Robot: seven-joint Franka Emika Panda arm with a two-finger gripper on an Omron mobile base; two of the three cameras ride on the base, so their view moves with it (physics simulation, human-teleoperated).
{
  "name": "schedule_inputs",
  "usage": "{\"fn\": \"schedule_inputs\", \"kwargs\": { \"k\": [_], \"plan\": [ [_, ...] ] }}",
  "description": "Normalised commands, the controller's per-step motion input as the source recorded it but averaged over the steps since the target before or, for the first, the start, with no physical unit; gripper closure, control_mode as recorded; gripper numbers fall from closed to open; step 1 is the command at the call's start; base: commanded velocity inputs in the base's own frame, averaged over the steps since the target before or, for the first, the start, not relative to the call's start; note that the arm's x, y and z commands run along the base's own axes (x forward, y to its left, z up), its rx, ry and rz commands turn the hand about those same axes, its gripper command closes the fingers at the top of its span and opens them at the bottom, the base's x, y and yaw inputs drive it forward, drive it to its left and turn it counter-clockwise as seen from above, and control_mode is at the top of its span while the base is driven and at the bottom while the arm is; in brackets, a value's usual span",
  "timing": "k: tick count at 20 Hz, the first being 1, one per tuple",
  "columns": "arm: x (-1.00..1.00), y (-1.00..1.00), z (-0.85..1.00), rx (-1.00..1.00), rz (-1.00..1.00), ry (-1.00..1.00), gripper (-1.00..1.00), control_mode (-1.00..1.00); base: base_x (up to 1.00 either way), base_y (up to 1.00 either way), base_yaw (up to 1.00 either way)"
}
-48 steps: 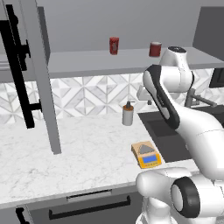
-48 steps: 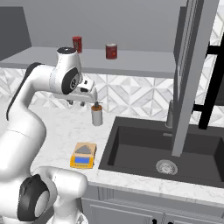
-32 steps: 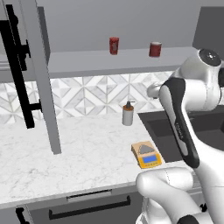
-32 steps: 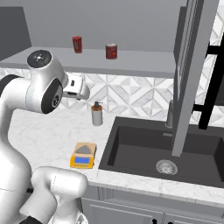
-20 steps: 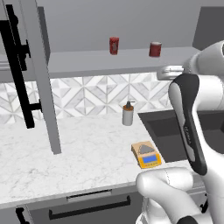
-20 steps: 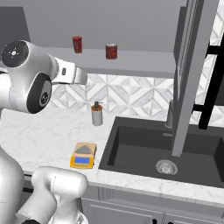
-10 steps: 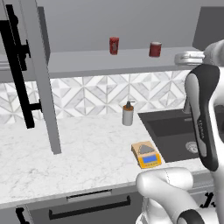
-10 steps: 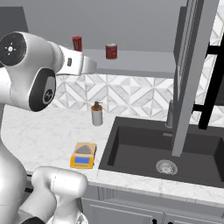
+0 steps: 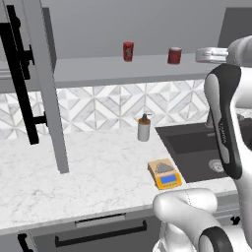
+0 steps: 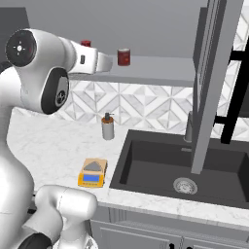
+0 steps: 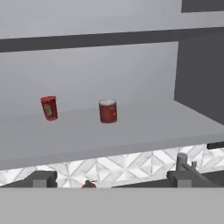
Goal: Pick the canned food and place it on the digital scale for weighing, and close the cabinet.
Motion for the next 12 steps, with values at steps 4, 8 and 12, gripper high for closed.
{"fn": "schedule_inputs", "kwargs": {
  "k": [4,8,12],
  "plan": [
    [0.78,-0.01,0.0,0.0,0.0,0.0,-1.0,-1.0,0.0,0.0,0.0],
    [0.59,0.0,0.05,0.0,0.0,-0.06,-1.0,-1.0,0.0,0.0,0.0],
    [0.69,0.0,0.0,-0.02,0.0,-0.01,-1.0,-1.0,0.0,0.0,0.0]
  ]
}}
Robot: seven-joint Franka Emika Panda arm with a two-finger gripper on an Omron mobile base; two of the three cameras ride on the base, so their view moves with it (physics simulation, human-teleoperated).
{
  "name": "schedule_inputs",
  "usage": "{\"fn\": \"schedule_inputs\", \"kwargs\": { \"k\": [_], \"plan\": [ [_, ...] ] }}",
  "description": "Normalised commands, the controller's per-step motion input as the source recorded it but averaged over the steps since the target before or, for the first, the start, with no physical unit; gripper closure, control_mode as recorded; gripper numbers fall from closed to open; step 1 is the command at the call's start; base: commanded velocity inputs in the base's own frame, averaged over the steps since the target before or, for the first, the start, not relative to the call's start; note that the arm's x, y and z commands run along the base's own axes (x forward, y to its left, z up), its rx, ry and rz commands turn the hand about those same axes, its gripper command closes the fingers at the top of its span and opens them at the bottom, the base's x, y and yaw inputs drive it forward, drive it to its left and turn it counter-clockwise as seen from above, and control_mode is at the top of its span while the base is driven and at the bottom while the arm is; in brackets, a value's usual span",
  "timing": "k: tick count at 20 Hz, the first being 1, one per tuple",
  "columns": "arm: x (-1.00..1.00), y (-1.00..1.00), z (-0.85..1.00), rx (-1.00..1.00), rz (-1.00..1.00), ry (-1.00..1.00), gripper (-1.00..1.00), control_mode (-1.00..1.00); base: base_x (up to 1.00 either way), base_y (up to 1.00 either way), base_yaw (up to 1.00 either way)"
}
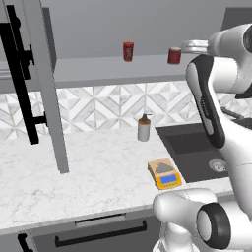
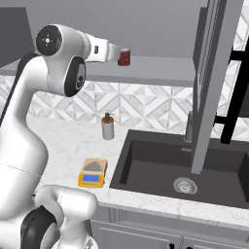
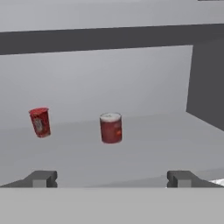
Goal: Pick the canned food and place it on the digital scale for weighing, and close the cabinet.
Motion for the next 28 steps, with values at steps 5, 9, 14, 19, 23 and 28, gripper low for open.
{"fn": "schedule_inputs", "kwargs": {
  "k": [5,9,14,19,23,28],
  "plan": [
    [0.75,0.0,0.0,-0.09,0.0,0.02,-1.0,-1.0,0.0,0.0,0.0],
    [0.62,0.0,0.0,-0.08,0.0,0.05,-1.0,-1.0,0.0,0.0,0.0],
    [0.65,0.0,0.0,0.0,0.0,0.02,-1.0,-1.0,0.0,0.0,0.0],
    [0.52,0.0,0.0,0.0,0.01,0.0,-1.0,-1.0,0.0,0.0,0.0],
    [0.43,0.0,-0.21,0.0,0.0,0.0,-1.0,-1.0,0.0,0.0,0.0],
    [0.39,-0.05,-0.37,0.0,0.0,0.0,-1.0,-1.0,0.0,0.0,0.0]
  ]
}}
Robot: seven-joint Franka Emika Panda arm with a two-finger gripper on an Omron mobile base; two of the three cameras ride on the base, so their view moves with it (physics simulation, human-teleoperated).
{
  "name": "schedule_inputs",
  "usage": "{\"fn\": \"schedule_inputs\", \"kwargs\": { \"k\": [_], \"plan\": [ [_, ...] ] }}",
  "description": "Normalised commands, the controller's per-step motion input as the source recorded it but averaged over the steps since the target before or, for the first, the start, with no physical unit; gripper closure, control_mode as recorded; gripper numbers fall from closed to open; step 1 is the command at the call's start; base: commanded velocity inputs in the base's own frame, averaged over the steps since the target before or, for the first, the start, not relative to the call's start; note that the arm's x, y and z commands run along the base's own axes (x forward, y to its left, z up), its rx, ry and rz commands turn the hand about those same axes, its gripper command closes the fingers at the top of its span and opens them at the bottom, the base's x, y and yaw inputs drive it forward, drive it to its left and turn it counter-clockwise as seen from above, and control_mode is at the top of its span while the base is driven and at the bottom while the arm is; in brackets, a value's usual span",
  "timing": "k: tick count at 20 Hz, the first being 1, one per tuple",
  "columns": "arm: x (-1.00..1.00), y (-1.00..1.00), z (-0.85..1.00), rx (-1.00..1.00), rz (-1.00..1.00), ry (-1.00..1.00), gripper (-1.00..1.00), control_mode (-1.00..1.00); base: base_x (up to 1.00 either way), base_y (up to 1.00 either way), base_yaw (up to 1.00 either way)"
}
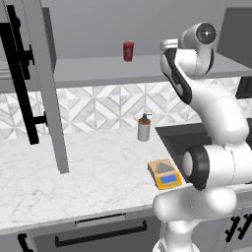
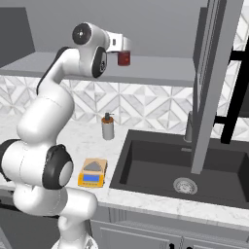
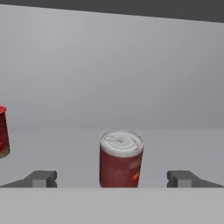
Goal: Pick the canned food and place it on the digital scale for weighing, and close the cabinet.
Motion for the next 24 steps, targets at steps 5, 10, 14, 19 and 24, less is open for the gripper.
{"fn": "schedule_inputs", "kwargs": {
  "k": [5,10,14,19,24],
  "plan": [
    [0.34,-0.04,-0.13,0.0,0.0,0.0,-1.0,-1.0,0.0,0.0,0.0],
    [0.18,-0.14,-0.08,0.0,0.0,0.0,-1.0,-1.0,0.0,0.0,0.0],
    [0.18,-0.12,-0.25,0.0,0.0,0.0,-1.0,-1.0,0.0,0.0,0.0],
    [0.36,0.0,-0.12,0.0,0.0,0.0,-1.0,-1.0,0.0,0.0,0.0],
    [0.24,-0.12,-0.08,0.0,0.0,0.0,-1.0,-1.0,0.0,0.0,0.0]
  ]
}}
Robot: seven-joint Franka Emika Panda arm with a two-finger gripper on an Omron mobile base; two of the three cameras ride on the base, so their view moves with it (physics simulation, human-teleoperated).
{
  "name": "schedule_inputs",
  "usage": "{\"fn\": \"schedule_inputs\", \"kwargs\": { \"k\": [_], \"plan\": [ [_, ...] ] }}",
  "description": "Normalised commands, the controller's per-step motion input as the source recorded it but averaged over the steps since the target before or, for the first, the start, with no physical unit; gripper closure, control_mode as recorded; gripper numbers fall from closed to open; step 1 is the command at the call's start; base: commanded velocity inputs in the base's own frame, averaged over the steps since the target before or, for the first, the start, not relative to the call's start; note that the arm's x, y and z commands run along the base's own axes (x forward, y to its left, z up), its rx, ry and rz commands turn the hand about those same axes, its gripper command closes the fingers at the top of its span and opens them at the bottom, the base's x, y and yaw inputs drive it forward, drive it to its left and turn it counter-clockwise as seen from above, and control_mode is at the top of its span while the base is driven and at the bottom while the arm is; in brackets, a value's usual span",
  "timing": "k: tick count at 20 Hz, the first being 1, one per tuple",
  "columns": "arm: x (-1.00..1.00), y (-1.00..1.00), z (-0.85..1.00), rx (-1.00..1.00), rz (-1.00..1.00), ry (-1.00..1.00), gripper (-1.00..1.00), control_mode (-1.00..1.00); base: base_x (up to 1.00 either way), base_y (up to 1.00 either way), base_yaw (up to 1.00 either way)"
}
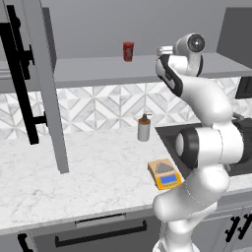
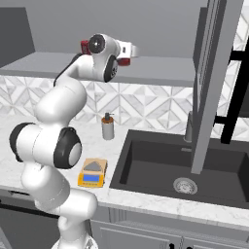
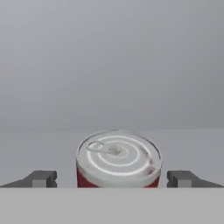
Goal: Pick the canned food and place it on the digital scale for weighing, and close the cabinet.
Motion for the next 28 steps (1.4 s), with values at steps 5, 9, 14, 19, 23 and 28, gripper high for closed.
{"fn": "schedule_inputs", "kwargs": {
  "k": [5,9,14,19,23,28],
  "plan": [
    [0.19,-0.13,-0.17,0.0,0.0,0.0,1.0,-1.0,0.0,0.0,0.0],
    [0.2,-0.02,-0.1,0.0,0.0,0.0,1.0,-1.0,0.0,0.0,0.0],
    [0.0,0.0,0.0,0.01,0.0,0.0,1.0,-1.0,0.0,0.0,0.0],
    [-0.59,0.0,0.02,0.05,0.0,-0.13,1.0,-1.0,0.0,0.0,0.0],
    [-0.97,0.0,0.02,0.12,0.0,-0.19,1.0,-1.0,0.0,0.0,0.0],
    [-1.0,0.0,0.0,0.11,0.0,-0.25,1.0,-1.0,0.0,0.0,0.0]
  ]
}}
